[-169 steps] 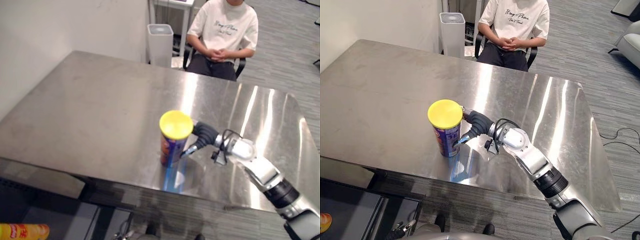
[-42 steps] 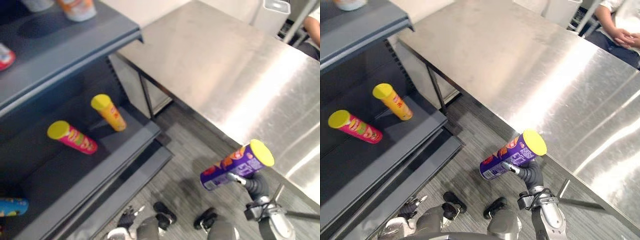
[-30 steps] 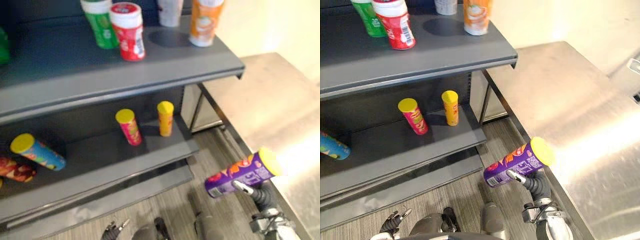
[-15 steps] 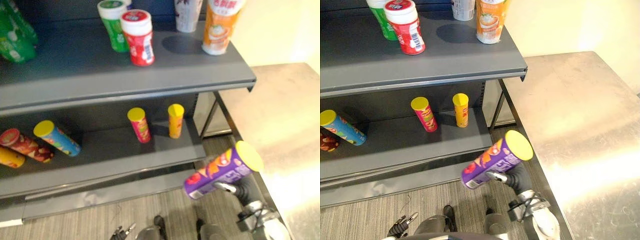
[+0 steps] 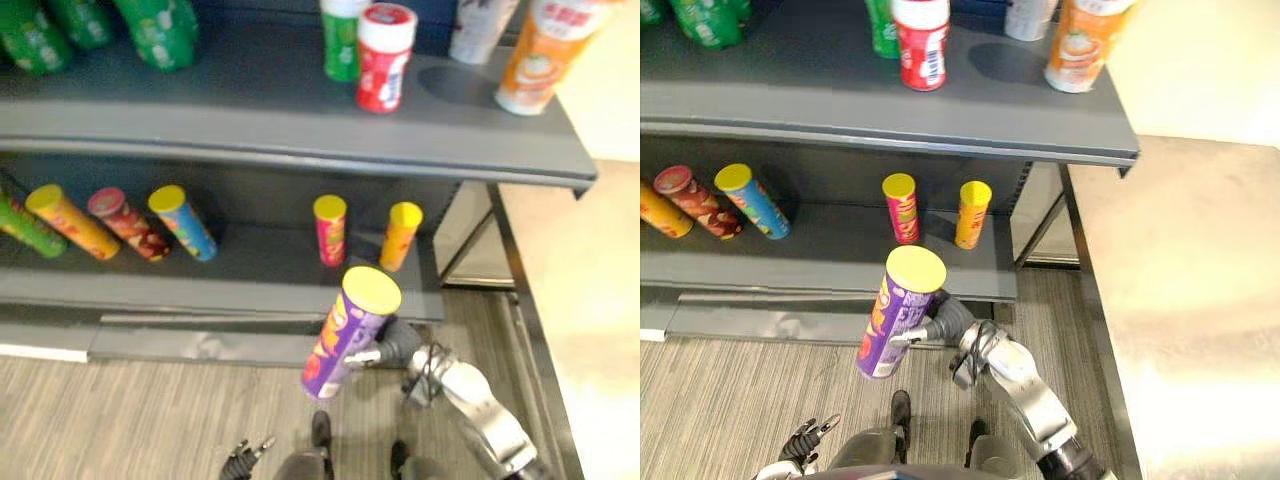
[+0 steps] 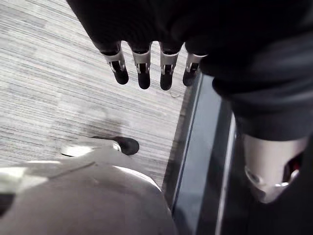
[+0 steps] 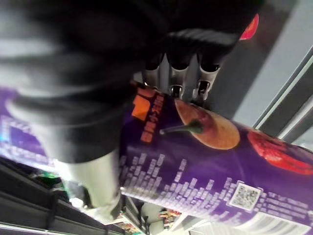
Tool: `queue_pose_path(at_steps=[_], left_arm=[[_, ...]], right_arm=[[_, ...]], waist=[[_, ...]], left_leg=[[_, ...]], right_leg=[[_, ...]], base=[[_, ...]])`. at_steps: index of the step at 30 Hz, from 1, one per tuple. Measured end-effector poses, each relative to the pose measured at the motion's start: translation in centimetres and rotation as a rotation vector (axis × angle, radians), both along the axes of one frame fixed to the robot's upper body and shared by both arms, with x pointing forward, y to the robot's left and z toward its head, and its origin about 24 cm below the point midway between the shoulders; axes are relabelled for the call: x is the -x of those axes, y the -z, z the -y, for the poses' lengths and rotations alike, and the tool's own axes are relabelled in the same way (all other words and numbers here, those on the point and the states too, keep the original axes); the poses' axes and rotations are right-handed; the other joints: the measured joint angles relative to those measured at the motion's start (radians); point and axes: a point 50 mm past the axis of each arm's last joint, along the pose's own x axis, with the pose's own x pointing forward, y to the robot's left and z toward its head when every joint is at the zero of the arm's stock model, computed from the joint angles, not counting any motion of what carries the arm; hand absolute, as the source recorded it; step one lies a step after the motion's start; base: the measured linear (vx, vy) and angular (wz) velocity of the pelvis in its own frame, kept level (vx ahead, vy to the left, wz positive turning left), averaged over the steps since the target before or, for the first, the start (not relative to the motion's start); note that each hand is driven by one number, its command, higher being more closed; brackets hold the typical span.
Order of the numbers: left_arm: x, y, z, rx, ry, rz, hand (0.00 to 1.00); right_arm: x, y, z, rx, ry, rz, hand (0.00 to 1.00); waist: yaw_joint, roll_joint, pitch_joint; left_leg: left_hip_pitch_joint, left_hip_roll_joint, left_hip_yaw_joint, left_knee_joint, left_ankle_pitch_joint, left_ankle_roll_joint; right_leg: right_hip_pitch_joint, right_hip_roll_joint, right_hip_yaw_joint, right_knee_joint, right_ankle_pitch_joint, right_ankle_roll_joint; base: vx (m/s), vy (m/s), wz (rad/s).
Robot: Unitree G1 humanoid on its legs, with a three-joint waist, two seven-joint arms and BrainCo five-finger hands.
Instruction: Put the gum and the chips on the shelf.
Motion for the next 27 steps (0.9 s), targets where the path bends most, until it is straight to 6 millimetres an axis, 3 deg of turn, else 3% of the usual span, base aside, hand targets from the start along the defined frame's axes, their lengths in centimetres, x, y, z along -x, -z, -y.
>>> queue_pose_path(at_steps=[4, 9, 14, 17, 20, 22, 24, 27], left_arm=[[0.0, 0.0, -0.1, 0.008, -0.034, 0.005, 0.00], [-0.3, -0.1, -0.3, 0.028, -0.124, 0.035, 0.00], [-1.0, -0.5, -0.6, 0.031, -0.179, 0.075, 0.00], [-2.4, -0.9, -0.5, 0.037, -0.188, 0.125, 0.00], [-4.5, -1.8, -0.2, 0.041, -0.173, 0.206, 0.00], [-6.6, -2.5, 0.7, 0.068, -0.170, 0.270, 0.00], [-7.6, -2.9, 1.5, 0.096, -0.190, 0.313, 0.00], [-8.9, -3.2, 2.7, 0.131, -0.209, 0.350, 0.00]], right_arm=[[-3.0, -1.4, -1.1, 0.025, 0.057, 0.058, 1.00], [-6.1, -3.2, -2.1, 0.025, 0.155, 0.100, 1.00], [-7.2, -3.2, -1.9, 0.036, 0.209, 0.090, 1.00], [-7.9, -4.4, -1.8, 0.028, 0.253, 0.126, 1.00], [-9.7, -8.1, -1.6, -0.013, 0.347, 0.232, 1.00], [-11.1, -12.4, -1.0, -0.058, 0.494, 0.363, 1.00], [-11.4, -15.2, -0.7, -0.094, 0.613, 0.468, 1.00], [-11.5, -17.1, -0.1, -0.111, 0.750, 0.547, 1.00]], waist=[[0.042, 0.019, 0.027], [0.077, 0.063, 0.085], [0.083, 0.067, 0.134], [0.085, 0.074, 0.159], [0.105, 0.092, 0.206], [0.137, 0.121, 0.241], [0.155, 0.137, 0.254], [0.168, 0.143, 0.264]], left_leg=[[-0.036, -0.004, -0.036, 0.007, 0.016, -0.003], [-0.110, -0.002, -0.058, 0.053, 0.013, 0.000], [-0.153, -0.002, -0.068, 0.082, 0.014, -0.003], [-0.189, -0.002, -0.082, 0.107, 0.013, -0.005], [-0.222, 0.005, -0.087, 0.138, 0.011, -0.007], [-0.264, 0.015, -0.085, 0.157, 0.007, -0.012], [-0.310, 0.023, -0.075, 0.164, 0.002, -0.007], [-0.374, 0.048, -0.025, 0.179, 0.003, -0.008]], right_leg=[[-0.021, 0.002, -0.030, 0.009, 0.002, -0.005], [-0.068, 0.009, -0.042, 0.024, 0.002, -0.008], [-0.100, 0.012, -0.050, 0.034, 0.003, -0.007], [-0.125, 0.016, -0.056, 0.048, 0.002, -0.008], [-0.157, 0.022, -0.057, 0.078, 0.000, -0.011], [-0.210, 0.026, -0.052, 0.117, -0.005, -0.017], [-0.263, 0.027, -0.051, 0.143, -0.009, -0.022], [-0.329, 0.026, -0.059, 0.170, -0.011, -0.025]], base=[[-0.03, -0.004, 0.30], [-0.06, 0.015, 0.11], [0.01, 0.008, 0.06], [0.02, -0.001, 0.09], [-0.02, -0.007, 0.00], [-0.09, -0.007, -0.08], [-0.09, -0.009, -0.08], [-0.02, -0.005, -0.01]])
